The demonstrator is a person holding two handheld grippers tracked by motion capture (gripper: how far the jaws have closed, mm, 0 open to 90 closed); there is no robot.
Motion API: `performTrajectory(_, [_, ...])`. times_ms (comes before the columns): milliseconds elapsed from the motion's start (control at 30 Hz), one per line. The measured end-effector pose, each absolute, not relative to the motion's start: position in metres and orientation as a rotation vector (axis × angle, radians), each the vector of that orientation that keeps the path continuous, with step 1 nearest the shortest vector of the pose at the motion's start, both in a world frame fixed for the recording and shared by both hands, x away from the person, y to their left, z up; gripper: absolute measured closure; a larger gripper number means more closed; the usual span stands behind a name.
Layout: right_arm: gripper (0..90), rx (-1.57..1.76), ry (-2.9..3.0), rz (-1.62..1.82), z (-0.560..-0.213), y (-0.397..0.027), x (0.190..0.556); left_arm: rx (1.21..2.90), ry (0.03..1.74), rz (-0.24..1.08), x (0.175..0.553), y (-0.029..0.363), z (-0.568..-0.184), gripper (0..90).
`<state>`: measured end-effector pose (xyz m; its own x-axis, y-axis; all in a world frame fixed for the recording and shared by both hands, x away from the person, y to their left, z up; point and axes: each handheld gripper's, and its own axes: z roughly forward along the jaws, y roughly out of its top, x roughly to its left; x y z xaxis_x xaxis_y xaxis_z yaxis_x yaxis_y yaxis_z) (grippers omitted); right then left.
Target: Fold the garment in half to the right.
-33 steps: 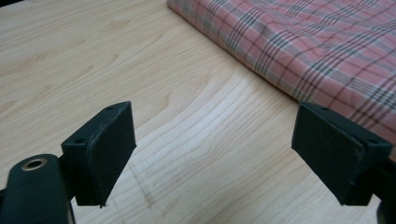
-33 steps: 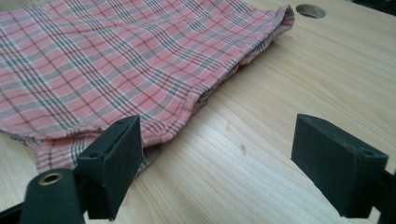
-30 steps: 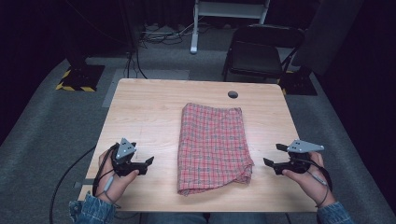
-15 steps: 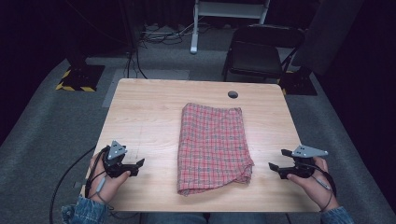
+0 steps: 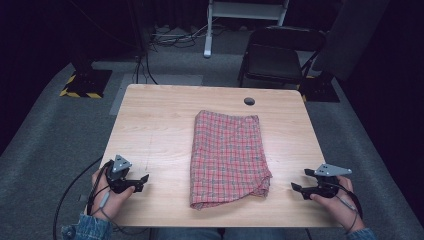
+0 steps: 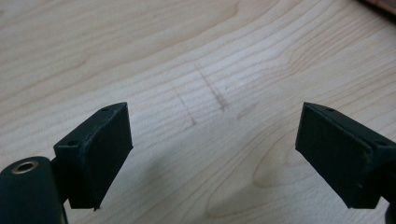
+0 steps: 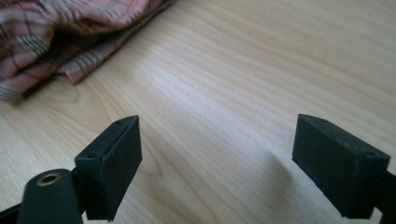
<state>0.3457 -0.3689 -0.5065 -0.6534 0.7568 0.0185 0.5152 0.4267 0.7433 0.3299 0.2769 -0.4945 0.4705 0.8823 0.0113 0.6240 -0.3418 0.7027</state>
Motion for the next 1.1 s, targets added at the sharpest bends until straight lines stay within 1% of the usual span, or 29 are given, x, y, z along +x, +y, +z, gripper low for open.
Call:
performTrajectory(67, [16.1, 1.098, 2.383, 1.042, -0.51, -0.371, 0.344, 2.103, 1.265, 0.512, 0.33, 0.279, -0.496, 10.6])
performTrajectory(167, [13.1, 1.104, 2.373, 1.04, -0.512, -0.374, 0.342, 2.135, 1.311, 0.477, 0.33, 0.282, -0.501, 10.5])
performTrajectory(200, [12.2, 1.101, 2.377, 1.041, -0.512, -0.374, 0.342, 2.106, 1.307, 0.477, 0.33, 0.283, -0.506, 8.5])
performTrajectory(233, [9.6, 1.088, 2.39, 1.039, -0.512, -0.375, 0.341, 2.103, 1.287, 0.486, 0.331, 0.285, -0.507, 3.6])
performTrajectory(267, [8.0, 1.076, 2.402, 1.038, -0.513, -0.375, 0.341, 2.094, 1.278, 0.49, 0.331, 0.286, -0.509, 2.4])
performTrajectory(300, [6.6, 1.059, 2.417, 1.039, -0.513, -0.376, 0.341, 2.092, 1.283, 0.49, 0.33, 0.286, -0.509, 2.3])
performTrajectory(400, [6.7, 1.032, 2.435, 1.048, -0.513, -0.379, 0.34, 2.088, 1.286, 0.492, 0.33, 0.286, -0.509, 2.1])
performTrajectory(467, [6.6, 1.025, 2.439, 1.053, -0.513, -0.381, 0.34, 2.092, 1.287, 0.49, 0.33, 0.286, -0.509, 0.3])
performTrajectory(800, [0.2, 1.057, 2.43, 1.021, -0.514, -0.38, 0.341, 2.094, 1.288, 0.496, 0.329, 0.286, -0.509, 0.3])
performTrajectory(1100, [0.3, 1.055, 2.433, 1.025, -0.514, -0.38, 0.341, 2.094, 1.288, 0.496, 0.329, 0.286, -0.509, 0.3])
